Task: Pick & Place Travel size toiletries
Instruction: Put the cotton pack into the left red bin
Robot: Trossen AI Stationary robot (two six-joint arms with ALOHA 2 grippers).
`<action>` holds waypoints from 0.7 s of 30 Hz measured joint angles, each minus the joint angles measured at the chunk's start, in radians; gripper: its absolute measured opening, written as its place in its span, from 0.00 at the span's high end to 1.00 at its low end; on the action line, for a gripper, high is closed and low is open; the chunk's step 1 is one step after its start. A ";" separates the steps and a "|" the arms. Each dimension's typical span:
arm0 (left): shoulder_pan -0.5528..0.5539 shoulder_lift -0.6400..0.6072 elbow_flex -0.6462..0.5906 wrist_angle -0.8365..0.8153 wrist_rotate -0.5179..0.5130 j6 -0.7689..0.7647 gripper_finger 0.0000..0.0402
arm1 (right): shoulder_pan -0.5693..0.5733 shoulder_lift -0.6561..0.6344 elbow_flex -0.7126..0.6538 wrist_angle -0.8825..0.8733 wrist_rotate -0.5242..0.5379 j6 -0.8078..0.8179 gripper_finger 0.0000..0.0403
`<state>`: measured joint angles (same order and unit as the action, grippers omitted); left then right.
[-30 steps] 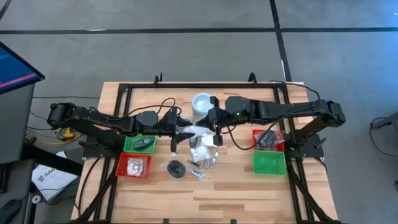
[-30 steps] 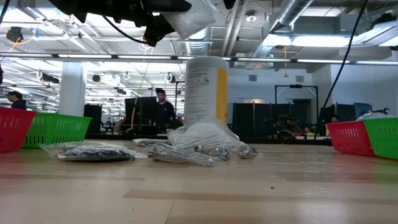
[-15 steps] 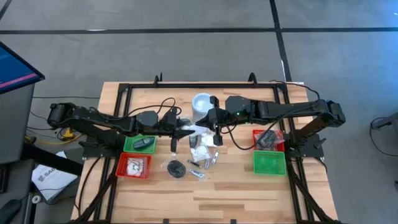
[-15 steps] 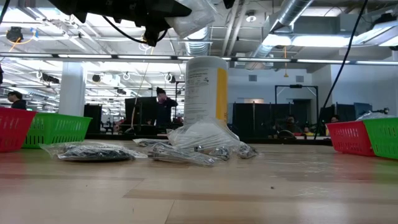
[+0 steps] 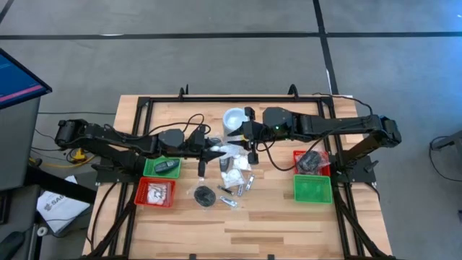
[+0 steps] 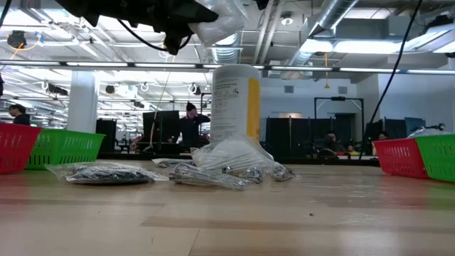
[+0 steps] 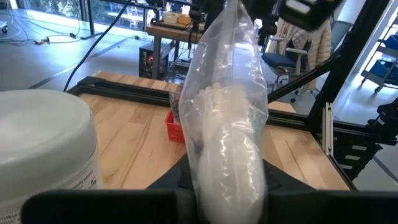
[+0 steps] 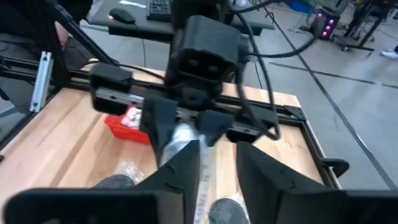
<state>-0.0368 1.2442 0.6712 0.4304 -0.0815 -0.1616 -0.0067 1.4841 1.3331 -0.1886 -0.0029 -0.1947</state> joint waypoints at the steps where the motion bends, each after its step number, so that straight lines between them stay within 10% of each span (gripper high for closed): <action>1: -0.003 0.000 0.000 -0.008 0.000 0.000 0.88 | -0.005 0.000 0.000 0.001 0.000 -0.006 0.75; 21: -0.096 -0.193 0.000 -0.575 -0.005 -0.242 0.88 | -0.024 0.000 0.000 -0.074 0.000 -0.024 0.57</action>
<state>-0.1327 1.0513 0.6714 -0.1451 -0.0870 -0.4041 -0.0303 1.4841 1.3331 -0.2622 -0.0025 -0.2192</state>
